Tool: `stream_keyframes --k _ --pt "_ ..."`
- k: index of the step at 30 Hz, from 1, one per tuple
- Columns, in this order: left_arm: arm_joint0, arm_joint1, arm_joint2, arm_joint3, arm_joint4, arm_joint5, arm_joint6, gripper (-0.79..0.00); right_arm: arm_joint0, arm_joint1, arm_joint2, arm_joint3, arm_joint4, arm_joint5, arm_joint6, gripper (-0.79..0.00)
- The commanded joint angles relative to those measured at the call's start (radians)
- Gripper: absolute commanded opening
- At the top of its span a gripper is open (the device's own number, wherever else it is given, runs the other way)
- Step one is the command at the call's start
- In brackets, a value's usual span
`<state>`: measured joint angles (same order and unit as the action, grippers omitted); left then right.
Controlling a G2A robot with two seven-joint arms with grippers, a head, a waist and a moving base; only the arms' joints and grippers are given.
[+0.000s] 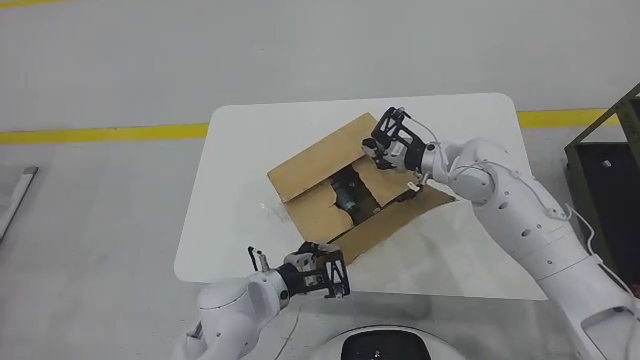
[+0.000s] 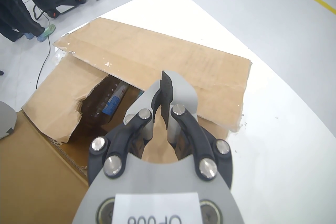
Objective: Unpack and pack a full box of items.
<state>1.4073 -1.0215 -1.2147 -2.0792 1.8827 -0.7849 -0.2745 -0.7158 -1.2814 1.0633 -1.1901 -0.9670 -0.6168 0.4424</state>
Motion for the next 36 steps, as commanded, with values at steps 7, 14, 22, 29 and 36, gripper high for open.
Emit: stream_keyframes --k 7,14,22,29,36 --pt "0.005 -0.001 -0.084 0.009 -0.171 0.026 -0.027 -0.785 0.001 0.012 0.003 -0.02 0.024 -0.111 0.081 -0.785" --pt "-0.013 -0.002 -0.126 0.034 -0.263 0.042 -0.099 0.0 -0.009 0.022 0.006 -0.041 0.083 -0.143 0.178 -0.785" --pt "-0.031 -0.003 -0.145 0.038 -0.329 0.076 -0.157 0.0 -0.047 0.037 0.033 -0.12 0.115 -0.121 0.19 -0.785" --pt "-0.05 -0.004 -0.147 0.019 -0.312 0.12 -0.226 0.0 -0.071 0.063 0.167 -0.279 0.077 -0.038 0.104 -0.785" --pt "-0.089 -0.006 -0.132 0.039 -0.252 0.146 -0.257 0.0 -0.11 0.077 0.241 -0.227 -0.036 0.112 0.017 -0.785"
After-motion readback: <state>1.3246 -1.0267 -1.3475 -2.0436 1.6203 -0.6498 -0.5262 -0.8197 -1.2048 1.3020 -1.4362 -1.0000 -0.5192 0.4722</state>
